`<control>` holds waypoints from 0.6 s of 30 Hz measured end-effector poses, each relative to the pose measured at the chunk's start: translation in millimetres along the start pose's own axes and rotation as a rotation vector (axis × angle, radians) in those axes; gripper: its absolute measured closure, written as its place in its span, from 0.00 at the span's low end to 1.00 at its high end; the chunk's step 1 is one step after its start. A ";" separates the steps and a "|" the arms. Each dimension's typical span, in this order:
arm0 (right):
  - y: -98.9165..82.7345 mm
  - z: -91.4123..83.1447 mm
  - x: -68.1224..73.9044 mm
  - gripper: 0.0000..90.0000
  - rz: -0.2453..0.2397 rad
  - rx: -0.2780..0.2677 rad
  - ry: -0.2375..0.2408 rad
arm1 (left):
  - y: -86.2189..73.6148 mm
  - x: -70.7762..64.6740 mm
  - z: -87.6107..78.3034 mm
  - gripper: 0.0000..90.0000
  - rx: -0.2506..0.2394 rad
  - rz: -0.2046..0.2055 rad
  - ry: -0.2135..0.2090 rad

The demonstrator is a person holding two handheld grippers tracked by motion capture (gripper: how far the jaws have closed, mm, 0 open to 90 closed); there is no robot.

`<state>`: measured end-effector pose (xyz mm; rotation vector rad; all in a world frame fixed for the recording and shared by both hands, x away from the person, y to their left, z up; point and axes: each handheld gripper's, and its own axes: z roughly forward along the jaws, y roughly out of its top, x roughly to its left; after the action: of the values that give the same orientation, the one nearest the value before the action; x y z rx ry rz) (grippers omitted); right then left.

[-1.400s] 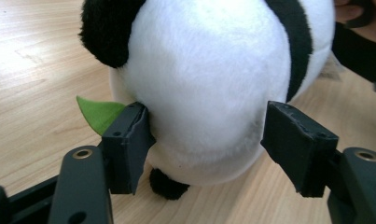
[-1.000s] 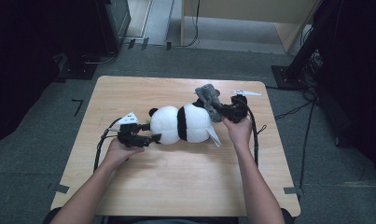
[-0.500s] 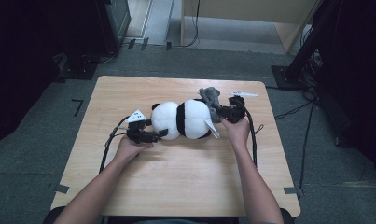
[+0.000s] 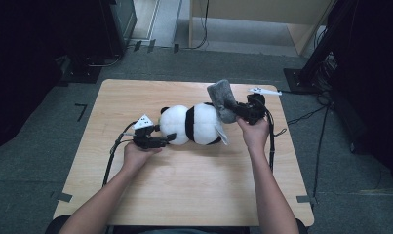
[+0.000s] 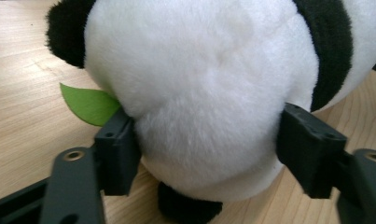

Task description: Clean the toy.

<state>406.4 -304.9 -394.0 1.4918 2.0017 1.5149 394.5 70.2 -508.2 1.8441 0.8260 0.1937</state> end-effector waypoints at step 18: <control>-15.8 77.1 118.7 0.86 -0.139 0.170 0.163 | 0.3 -12.5 -2.9 0.40 0.016 -0.024 0.038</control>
<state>394.6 -163.0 -396.8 1.2916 2.3275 1.4855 383.9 64.6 -503.7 1.8491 0.8783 0.2080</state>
